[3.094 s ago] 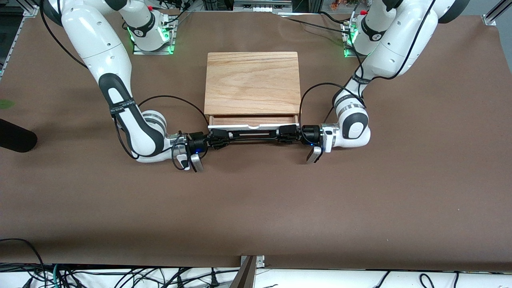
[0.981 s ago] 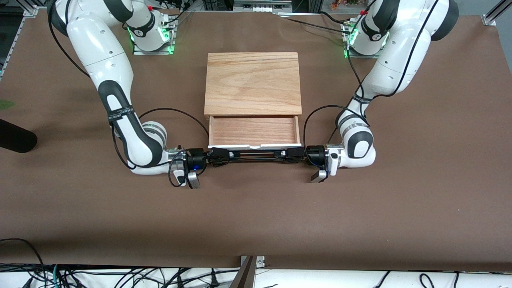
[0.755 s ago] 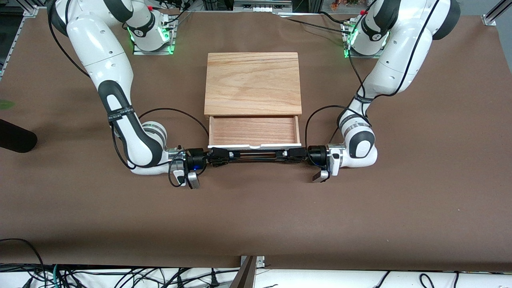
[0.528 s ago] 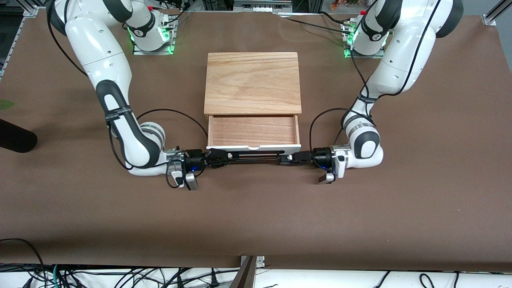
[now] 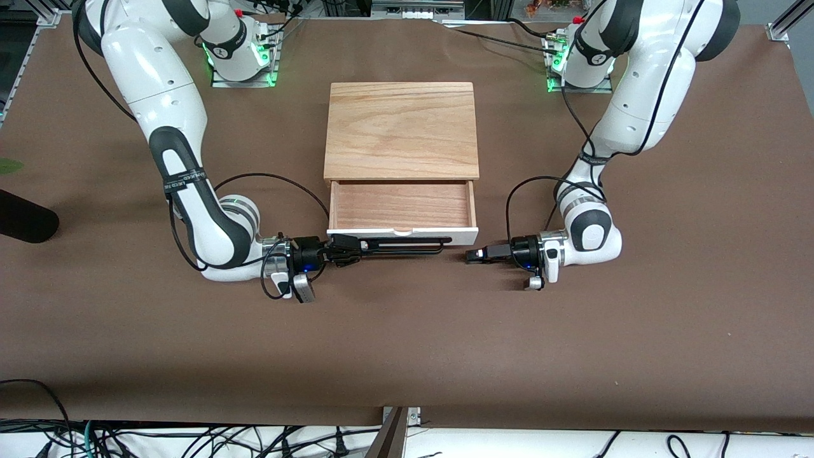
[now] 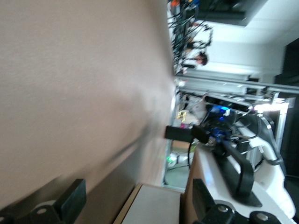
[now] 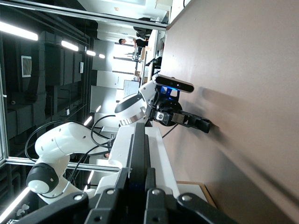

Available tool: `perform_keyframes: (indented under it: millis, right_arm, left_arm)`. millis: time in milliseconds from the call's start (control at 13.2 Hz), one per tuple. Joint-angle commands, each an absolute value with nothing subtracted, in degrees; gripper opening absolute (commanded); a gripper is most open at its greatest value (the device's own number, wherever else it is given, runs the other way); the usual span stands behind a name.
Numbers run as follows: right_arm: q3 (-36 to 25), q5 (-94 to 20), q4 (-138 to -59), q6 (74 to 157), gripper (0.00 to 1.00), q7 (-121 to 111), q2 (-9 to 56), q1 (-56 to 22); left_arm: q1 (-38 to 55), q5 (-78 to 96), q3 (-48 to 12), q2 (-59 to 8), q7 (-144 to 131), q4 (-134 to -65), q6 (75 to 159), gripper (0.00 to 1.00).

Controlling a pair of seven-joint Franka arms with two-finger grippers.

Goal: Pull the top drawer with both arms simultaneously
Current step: 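Open the right gripper and the left gripper, releasing the handle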

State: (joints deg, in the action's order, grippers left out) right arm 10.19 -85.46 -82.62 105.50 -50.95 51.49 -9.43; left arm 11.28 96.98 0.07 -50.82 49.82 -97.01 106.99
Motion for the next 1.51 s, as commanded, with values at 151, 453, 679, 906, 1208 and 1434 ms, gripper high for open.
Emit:
perform_keyframes:
  millis: [151,453,679,906,1208,1434]
  right_arm:
    - [11.25,-89.91,-77.34,101.34,0.00,-46.58,48.87,-6.50]
    - [11.16,-89.91,-77.34,101.34,0.00,-46.49,48.87,-6.50]
    - [11.16,-89.91,-77.34,101.25,0.00,-46.49,48.87,-6.50]
    - [11.16,-89.91,-77.34,101.25,0.00,-46.49,48.87,-6.50]
    - [11.07,-89.91,-77.34,101.25,0.00,-46.49,48.87,-6.50]
    - [11.07,-89.91,-77.34,101.25,0.00,-46.49,48.87,-6.50]
  left_arm:
    - [10.02,93.60,0.35,-46.41,46.14,-98.26,108.11,1.00]
    - [9.93,93.08,0.35,-44.56,45.88,-98.26,108.10,1.00]
    - [10.46,93.34,0.26,-43.16,45.44,-98.09,108.11,1.00]
    - [11.51,94.30,0.09,-42.27,45.17,-97.82,108.19,1.00]
    - [13.79,100.10,0.09,-42.28,45.88,-97.56,108.63,1.00]
    - [14.33,100.11,0.09,-42.19,45.97,-98.17,108.54,1.00]
